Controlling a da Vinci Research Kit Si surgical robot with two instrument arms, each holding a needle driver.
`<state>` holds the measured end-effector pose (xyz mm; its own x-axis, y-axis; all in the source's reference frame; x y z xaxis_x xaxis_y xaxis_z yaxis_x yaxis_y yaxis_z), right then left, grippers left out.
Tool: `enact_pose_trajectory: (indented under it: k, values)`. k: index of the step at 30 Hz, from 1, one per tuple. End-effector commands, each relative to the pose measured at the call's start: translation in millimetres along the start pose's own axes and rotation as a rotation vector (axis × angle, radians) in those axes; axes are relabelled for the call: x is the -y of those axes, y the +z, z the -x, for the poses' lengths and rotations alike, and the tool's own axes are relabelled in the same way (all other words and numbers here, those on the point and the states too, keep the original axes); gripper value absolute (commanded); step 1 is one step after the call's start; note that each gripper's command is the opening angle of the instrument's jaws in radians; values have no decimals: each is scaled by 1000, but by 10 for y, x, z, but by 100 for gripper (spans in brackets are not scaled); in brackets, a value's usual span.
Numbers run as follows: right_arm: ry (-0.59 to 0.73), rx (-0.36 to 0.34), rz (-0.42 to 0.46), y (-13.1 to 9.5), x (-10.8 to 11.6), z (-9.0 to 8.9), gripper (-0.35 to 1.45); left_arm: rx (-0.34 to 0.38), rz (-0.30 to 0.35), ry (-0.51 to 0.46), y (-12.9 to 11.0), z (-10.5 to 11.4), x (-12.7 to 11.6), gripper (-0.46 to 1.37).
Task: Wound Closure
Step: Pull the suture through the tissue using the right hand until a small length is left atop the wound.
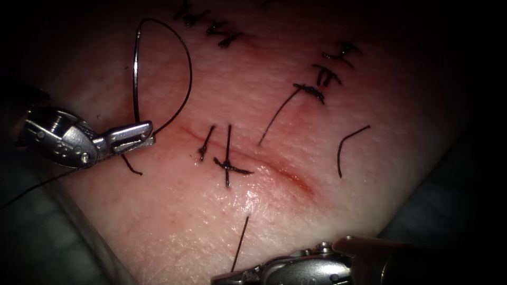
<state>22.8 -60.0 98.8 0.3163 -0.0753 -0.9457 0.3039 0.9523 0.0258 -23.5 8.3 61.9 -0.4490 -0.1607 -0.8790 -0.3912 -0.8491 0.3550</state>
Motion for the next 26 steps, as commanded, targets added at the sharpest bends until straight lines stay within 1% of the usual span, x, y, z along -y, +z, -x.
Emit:
enact_pose_trajectory:
  k: [1, 9, 15, 26]
  values:
    - [-4, -3, 1, 0, 3, -2, -35, -1, 1, -1, 0, 0, 0, -35]
    - [-26, -7, -21, 6, 21, -14, -35, -1, 1, 4, 2, -1, 2, -35]
    - [-22, -7, -34, 10, 28, -16, -35, -2, 1, 9, 2, -1, 3, -35]
    - [-19, -6, -32, 9, 24, -13, -35, -3, 1, 11, 0, -1, 0, -35]
